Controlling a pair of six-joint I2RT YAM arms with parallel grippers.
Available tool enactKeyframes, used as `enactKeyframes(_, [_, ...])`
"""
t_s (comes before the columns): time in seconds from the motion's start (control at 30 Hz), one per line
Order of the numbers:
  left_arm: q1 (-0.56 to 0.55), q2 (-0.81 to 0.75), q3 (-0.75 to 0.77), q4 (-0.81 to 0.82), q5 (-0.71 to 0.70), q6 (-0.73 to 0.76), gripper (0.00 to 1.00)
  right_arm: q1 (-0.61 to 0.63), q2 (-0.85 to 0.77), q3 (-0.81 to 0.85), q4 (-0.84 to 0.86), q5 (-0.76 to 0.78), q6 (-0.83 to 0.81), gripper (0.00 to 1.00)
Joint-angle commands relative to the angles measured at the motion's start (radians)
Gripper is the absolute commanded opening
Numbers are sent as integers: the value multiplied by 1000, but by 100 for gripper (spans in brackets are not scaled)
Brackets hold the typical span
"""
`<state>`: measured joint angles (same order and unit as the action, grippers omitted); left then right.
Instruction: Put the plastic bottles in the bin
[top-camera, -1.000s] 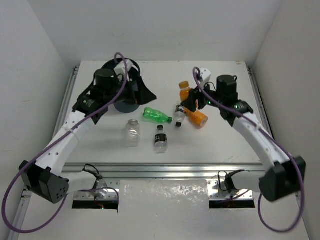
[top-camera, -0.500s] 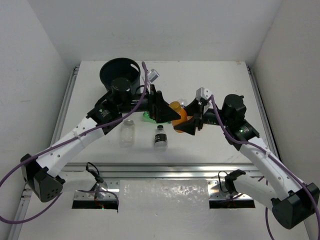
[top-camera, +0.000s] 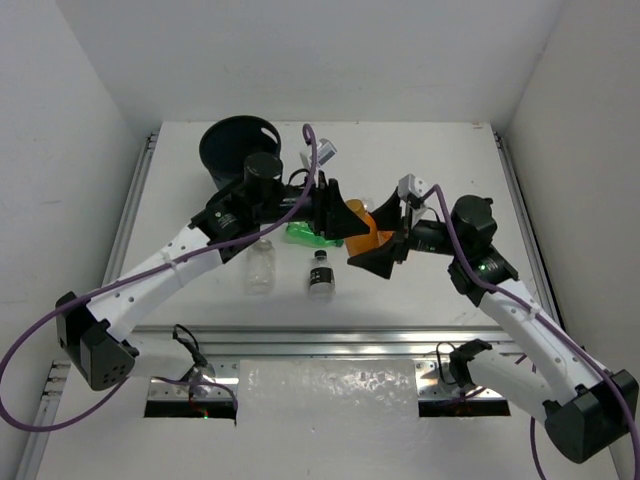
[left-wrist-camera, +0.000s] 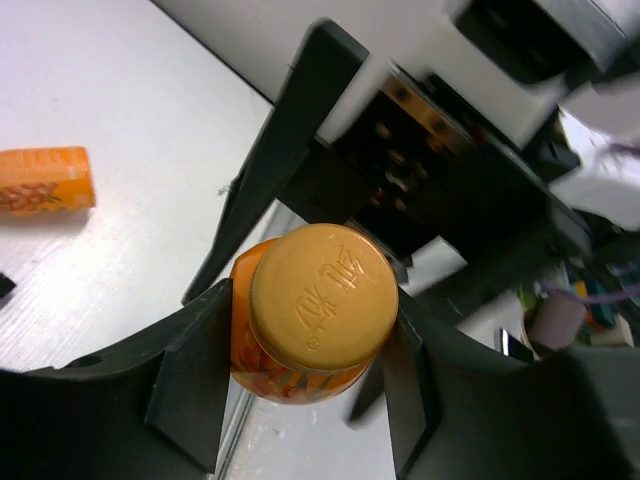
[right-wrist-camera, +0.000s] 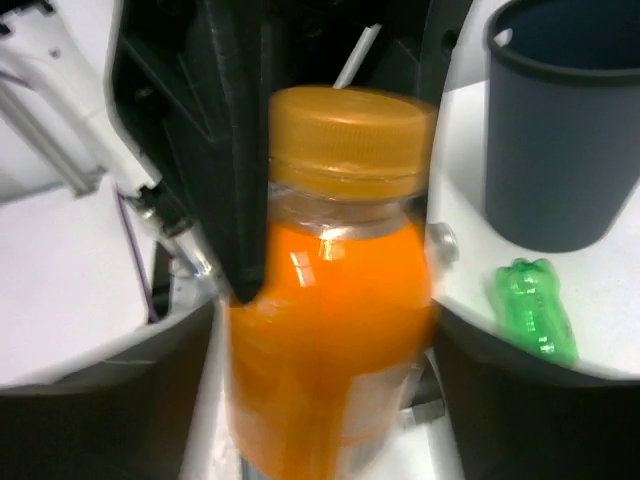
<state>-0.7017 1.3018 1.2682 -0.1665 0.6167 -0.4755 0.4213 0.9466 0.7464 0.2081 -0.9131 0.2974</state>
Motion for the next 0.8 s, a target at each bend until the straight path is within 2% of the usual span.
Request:
enactKeyframes(0.0, [-9,1,56,81,-125,-15,0,33,-58,-24,113,-67,32,97])
enactKeyframes(0.03, [-7,-16,60,52,-173,-18,0,31,-71,-28,67,10,28,99])
enactKeyframes(0.1, [4,-25,121,-28,-363,-17,0,31,-112,-36,-2,112,6,99])
enactKeyframes(0.13, [25,-18,158,-139,-444,-15,0,31,-126,-39,-82,241,-3,99])
enactKeyframes(0.17, [42,-15,233,-198,-597,-17,0,31,-138,-41,-125,316,-6,99])
enactKeyframes(0.2, [60,-12,265,-294,-674,-21,0,31,-163,-41,-192,385,-6,99])
enactKeyframes(0.23, [121,-3,301,-341,-743,-28,0,31,-172,-44,-219,505,-4,99])
enactKeyframes(0.27, [166,4,354,-373,-793,-34,0,31,-180,-44,-252,549,-3,99])
enactKeyframes(0.4, [405,88,465,-450,-827,-19,0,30,-157,4,-398,680,-6,99])
enactKeyframes(0.53, [528,247,633,-487,-819,-2,0,31,-109,27,-449,747,-9,99])
enactKeyframes(0.57, [542,284,670,-517,-815,-2,0,31,-95,31,-460,816,-7,99])
enactKeyframes(0.63, [559,387,768,-542,-805,14,16,28,-31,63,-501,896,-15,99])
enactKeyframes(0.67, [565,416,801,-562,-781,18,25,25,7,89,-579,961,-24,99])
enactKeyframes(0.7, [573,468,831,-577,-763,23,47,4,52,160,-625,977,-30,99])
enactKeyframes(0.73, [573,488,880,-591,-749,23,61,-12,140,186,-654,977,-47,99])
enactKeyframes(0.77, [573,505,901,-613,-744,25,69,-25,177,211,-685,974,-56,99])
